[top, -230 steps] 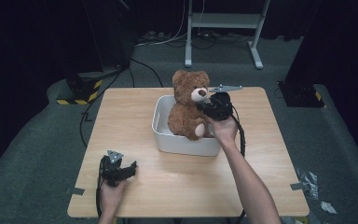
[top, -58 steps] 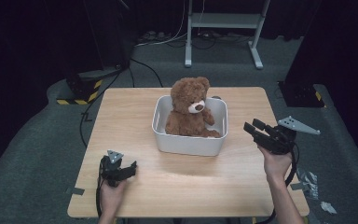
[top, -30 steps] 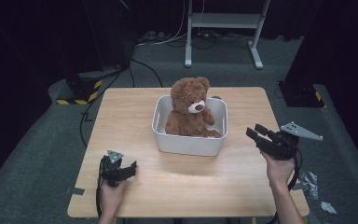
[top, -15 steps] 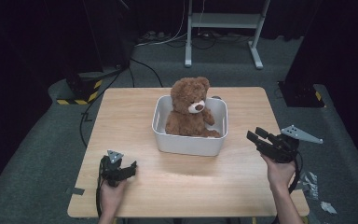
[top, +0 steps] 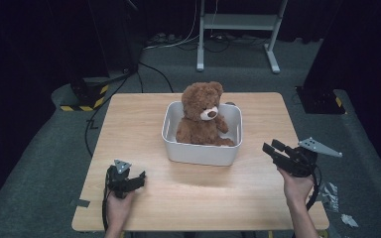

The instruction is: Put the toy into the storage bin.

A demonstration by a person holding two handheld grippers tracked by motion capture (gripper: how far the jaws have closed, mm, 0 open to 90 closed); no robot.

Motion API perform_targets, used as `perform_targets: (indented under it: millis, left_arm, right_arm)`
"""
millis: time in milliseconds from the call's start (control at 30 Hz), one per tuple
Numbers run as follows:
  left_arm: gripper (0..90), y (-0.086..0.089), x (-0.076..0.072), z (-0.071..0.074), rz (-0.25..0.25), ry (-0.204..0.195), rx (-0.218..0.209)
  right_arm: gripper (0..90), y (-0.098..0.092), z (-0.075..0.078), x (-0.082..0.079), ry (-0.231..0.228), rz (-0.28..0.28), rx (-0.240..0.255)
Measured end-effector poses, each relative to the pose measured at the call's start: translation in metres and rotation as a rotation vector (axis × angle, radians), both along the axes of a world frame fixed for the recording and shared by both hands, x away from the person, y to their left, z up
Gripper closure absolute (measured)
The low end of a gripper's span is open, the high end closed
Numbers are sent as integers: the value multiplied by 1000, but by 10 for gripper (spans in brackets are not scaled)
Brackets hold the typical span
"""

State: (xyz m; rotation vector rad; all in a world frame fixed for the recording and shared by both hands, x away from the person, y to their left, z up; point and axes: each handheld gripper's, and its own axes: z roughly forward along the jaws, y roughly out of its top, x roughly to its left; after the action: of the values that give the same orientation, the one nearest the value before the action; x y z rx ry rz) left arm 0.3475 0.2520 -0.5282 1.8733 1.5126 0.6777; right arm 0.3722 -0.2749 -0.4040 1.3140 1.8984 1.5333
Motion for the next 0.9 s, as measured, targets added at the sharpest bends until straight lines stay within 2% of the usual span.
perform_targets:
  millis: [900]
  left_arm:
    - [221, 0, 0, 0, -2, 0, -1]
  right_arm:
    - [520, -3, -30, -4, 52, -28, 9]
